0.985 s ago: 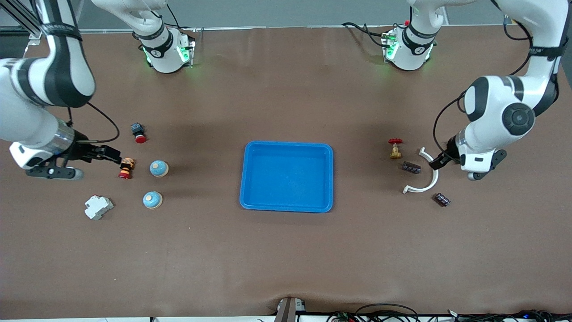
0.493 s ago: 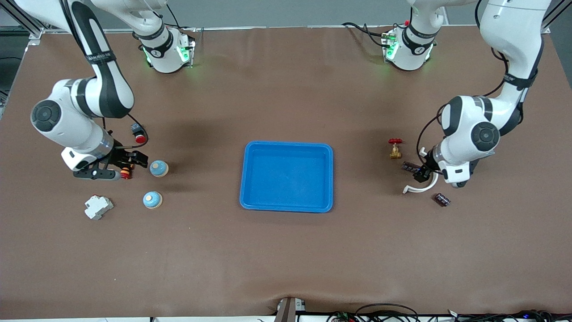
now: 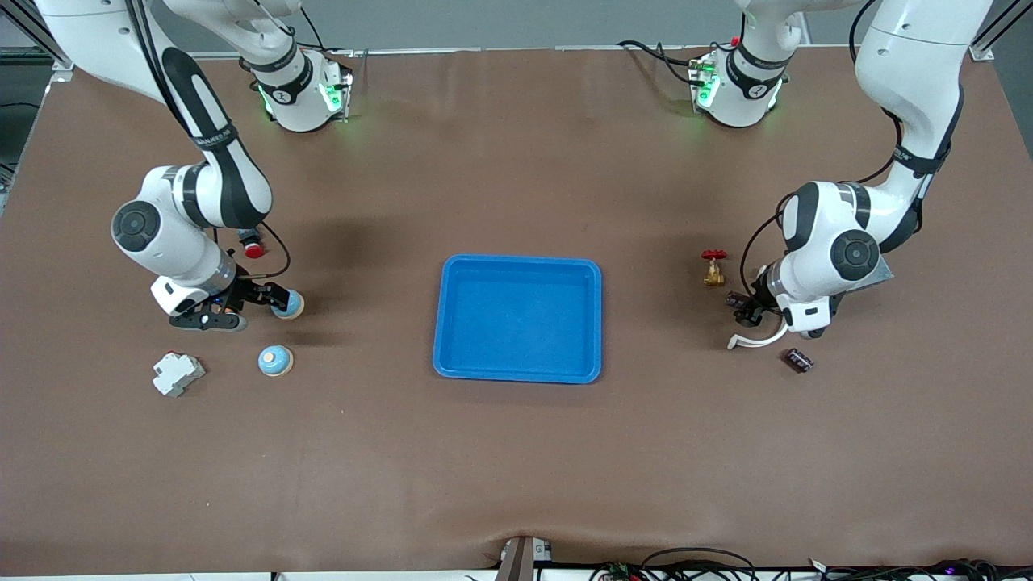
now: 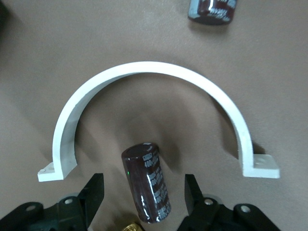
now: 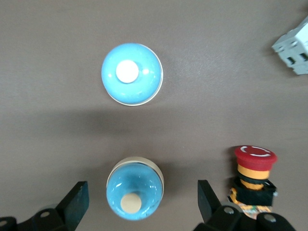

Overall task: Place electrolytic capacitor and blue bell in tray
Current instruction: 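Close the left gripper on the capacitor while the right gripper grips the bell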

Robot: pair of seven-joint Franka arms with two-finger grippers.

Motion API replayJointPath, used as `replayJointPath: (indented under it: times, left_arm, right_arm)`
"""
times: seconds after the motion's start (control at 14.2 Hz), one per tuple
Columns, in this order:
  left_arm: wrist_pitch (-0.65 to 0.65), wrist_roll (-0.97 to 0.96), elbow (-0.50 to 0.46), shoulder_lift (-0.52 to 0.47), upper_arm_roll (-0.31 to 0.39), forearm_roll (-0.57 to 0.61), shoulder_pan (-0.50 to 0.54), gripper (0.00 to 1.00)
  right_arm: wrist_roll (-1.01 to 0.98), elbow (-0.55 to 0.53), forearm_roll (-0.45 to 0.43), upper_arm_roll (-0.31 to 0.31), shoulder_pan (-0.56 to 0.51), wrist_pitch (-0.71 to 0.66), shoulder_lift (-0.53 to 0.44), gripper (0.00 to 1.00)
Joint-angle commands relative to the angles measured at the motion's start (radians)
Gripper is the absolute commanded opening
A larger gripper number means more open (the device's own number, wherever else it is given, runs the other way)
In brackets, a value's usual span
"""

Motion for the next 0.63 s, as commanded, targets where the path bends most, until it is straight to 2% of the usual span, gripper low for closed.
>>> replayJointPath:
  times: [0.0,0.14,0.21,0.42,0.56]
  left_arm:
    - [0.018,-0.009,-0.017,-0.006,-0.002,-0.005,0.005,0.49]
    - [0.012,-0.014,-0.016,-0.017,-0.005,-0.006,0.007,0.12]
    - [0.011,-0.02,-0.011,-0.017,-0.004,-0.005,0.005,0.0]
    - [0.009,-0.067,0.007,-0.037,-0.008,-0.005,0.002,0.0]
    - [0.0,-0.11,0.041,-0.059,-0.051,-0.006,0.004,0.0]
  right_arm:
    - [0.018,-0.062,0.001,-0.001,0.014,0.115,0.016,1.0]
    - [0.031,-0.065,0.002,-0.001,0.015,0.124,0.033,1.0]
    - [0.031,-0.073,0.002,-0.001,0.017,0.124,0.033,1.0]
    - [0.051,-0.076,0.005,-0.001,0.028,0.126,0.036,1.0]
    - [0.081,-0.078,0.005,-0.001,0.049,0.146,0.046,1.0]
